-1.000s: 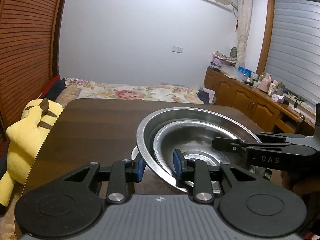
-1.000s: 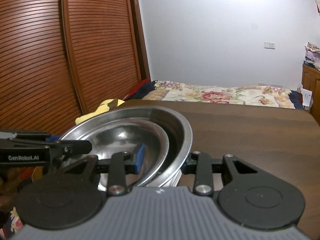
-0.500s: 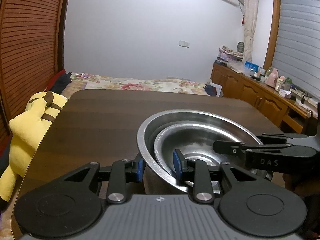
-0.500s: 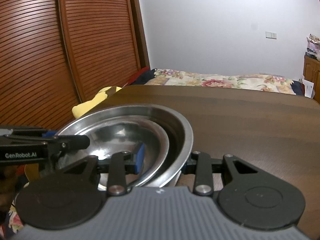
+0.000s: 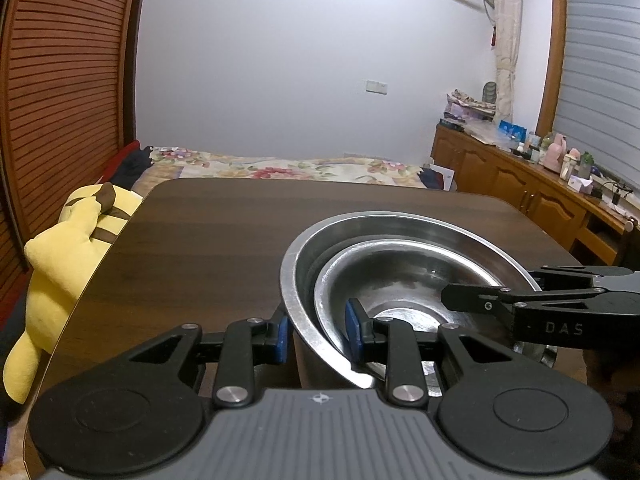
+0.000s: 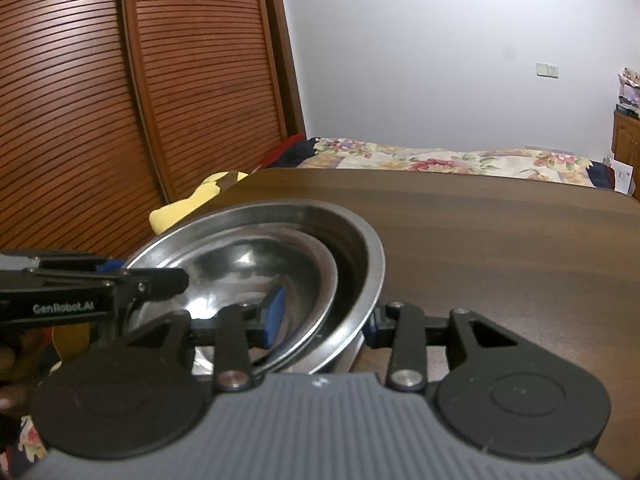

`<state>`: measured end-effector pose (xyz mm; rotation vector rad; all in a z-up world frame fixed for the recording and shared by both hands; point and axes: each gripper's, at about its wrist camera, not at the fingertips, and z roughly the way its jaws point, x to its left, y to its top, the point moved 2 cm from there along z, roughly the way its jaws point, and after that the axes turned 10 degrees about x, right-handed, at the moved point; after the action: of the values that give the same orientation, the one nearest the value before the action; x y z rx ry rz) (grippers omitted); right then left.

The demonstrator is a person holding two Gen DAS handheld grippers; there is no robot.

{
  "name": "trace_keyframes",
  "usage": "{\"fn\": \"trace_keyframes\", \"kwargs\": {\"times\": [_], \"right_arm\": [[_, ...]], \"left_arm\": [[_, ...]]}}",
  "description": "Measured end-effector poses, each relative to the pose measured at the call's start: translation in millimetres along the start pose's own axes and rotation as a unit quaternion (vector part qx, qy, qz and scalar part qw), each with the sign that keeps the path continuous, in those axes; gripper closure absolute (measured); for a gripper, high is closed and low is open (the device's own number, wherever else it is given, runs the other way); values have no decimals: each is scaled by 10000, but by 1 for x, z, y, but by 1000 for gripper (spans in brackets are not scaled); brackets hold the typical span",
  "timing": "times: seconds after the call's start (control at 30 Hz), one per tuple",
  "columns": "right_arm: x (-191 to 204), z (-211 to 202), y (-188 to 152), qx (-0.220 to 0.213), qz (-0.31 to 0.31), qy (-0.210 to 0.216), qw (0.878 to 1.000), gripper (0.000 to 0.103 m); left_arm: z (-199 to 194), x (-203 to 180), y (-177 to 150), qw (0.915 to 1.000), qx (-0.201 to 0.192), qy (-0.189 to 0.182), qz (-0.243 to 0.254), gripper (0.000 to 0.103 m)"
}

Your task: Organize plates and bowls

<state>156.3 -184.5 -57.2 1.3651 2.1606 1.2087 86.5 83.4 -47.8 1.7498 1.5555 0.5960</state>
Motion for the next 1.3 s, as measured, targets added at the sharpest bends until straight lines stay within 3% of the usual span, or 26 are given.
{"fn": "trace_keyframes", "kwargs": {"times": [0.07, 0.4, 0.7, 0.87, 1.0, 1.13, 1.3], "right_arm": [[-1, -1, 0, -2, 20, -12, 10000, 52], [-4, -22, -3, -228, 140, -126, 9996, 51], [-9, -54, 4, -583, 168, -292, 9977, 45], [-8, -63, 5, -698, 134, -459, 9964, 32], [-10, -72, 0, -848, 184, -625, 9943, 10], [-11, -79, -3, -919, 196, -816, 9922, 0], [-13, -91, -6, -999, 229, -1059, 9891, 0]], "left_arm": [[0, 0, 0, 10000, 7, 4, -8, 74], [-8, -2, 3, 9999, -16, 154, 14, 70], [-24, -9, 10, 9994, -227, 247, 88, 38], [-34, -19, 16, 9985, -418, 313, 149, 5], [-42, -28, 16, 9982, -490, 308, 181, 1], [-47, -39, 15, 9977, -518, 405, 193, 0], [-51, -53, 14, 9973, -486, 491, 269, 0]]}}
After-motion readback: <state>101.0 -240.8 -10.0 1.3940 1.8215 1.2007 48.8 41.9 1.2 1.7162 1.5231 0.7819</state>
